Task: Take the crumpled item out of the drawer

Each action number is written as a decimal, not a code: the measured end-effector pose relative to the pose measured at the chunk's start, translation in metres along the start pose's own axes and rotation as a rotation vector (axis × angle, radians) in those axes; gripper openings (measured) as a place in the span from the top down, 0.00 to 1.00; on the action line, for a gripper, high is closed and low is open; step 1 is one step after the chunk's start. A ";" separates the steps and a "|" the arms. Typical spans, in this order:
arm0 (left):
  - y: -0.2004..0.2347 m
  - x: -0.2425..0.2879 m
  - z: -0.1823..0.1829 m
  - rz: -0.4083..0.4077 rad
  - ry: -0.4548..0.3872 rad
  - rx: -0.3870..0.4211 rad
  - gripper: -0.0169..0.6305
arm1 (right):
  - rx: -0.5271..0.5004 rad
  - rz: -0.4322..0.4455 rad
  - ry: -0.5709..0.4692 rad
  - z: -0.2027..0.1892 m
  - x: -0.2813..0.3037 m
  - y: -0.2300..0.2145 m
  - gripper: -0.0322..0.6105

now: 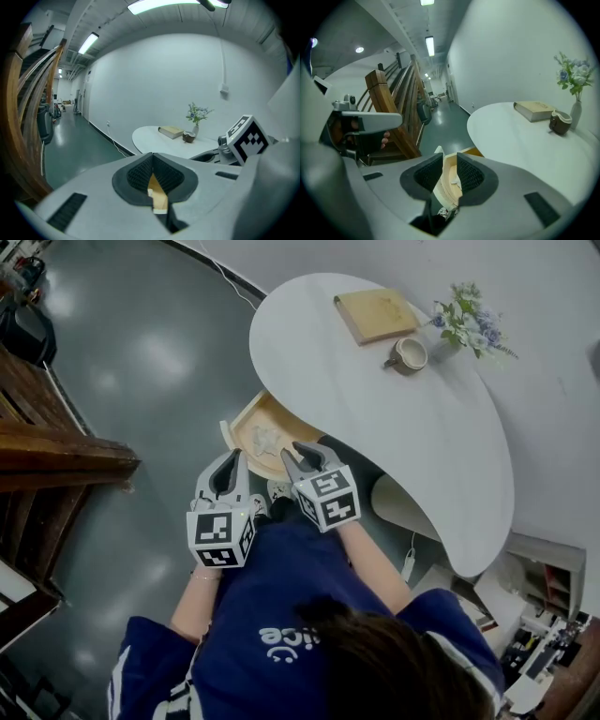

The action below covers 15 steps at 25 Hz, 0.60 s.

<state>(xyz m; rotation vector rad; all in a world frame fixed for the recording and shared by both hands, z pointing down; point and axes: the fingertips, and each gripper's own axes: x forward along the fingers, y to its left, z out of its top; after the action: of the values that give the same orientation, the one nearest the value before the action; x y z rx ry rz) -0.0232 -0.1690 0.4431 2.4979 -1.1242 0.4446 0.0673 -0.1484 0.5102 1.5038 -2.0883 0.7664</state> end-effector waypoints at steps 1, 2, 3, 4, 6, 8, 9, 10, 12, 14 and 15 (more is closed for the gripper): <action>0.001 0.000 0.000 0.006 0.001 -0.002 0.97 | -0.001 0.018 0.022 -0.003 0.007 -0.001 0.78; 0.002 0.001 -0.001 0.013 0.002 -0.005 0.97 | -0.004 0.037 0.043 -0.005 0.014 -0.001 0.75; 0.003 0.001 -0.001 0.021 0.002 -0.008 0.97 | -0.007 0.054 0.063 -0.008 0.021 -0.001 0.72; 0.004 0.001 -0.001 0.031 0.002 -0.012 0.97 | -0.010 0.068 0.084 -0.011 0.027 -0.002 0.70; 0.010 0.000 -0.001 0.057 0.002 -0.021 0.97 | -0.018 0.090 0.125 -0.017 0.040 -0.002 0.69; 0.022 -0.006 -0.001 0.091 0.004 -0.022 0.97 | -0.023 0.121 0.163 -0.024 0.056 0.004 0.67; 0.029 -0.010 0.001 0.112 0.004 -0.019 0.97 | -0.029 0.139 0.180 -0.027 0.065 0.007 0.66; 0.035 -0.012 0.002 0.134 0.004 -0.018 0.97 | -0.037 0.153 0.196 -0.030 0.072 0.008 0.66; 0.040 -0.014 0.002 0.174 0.004 -0.031 0.97 | -0.052 0.168 0.236 -0.038 0.082 0.003 0.65; 0.043 -0.016 -0.001 0.207 0.008 -0.062 0.97 | -0.044 0.179 0.285 -0.051 0.094 -0.004 0.64; 0.046 -0.017 -0.003 0.220 0.011 -0.086 0.97 | -0.033 0.185 0.313 -0.059 0.101 -0.006 0.64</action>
<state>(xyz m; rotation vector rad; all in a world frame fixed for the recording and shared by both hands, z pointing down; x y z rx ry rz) -0.0700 -0.1847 0.4479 2.3054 -1.3908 0.4580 0.0446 -0.1812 0.6197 1.1016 -2.0055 0.9618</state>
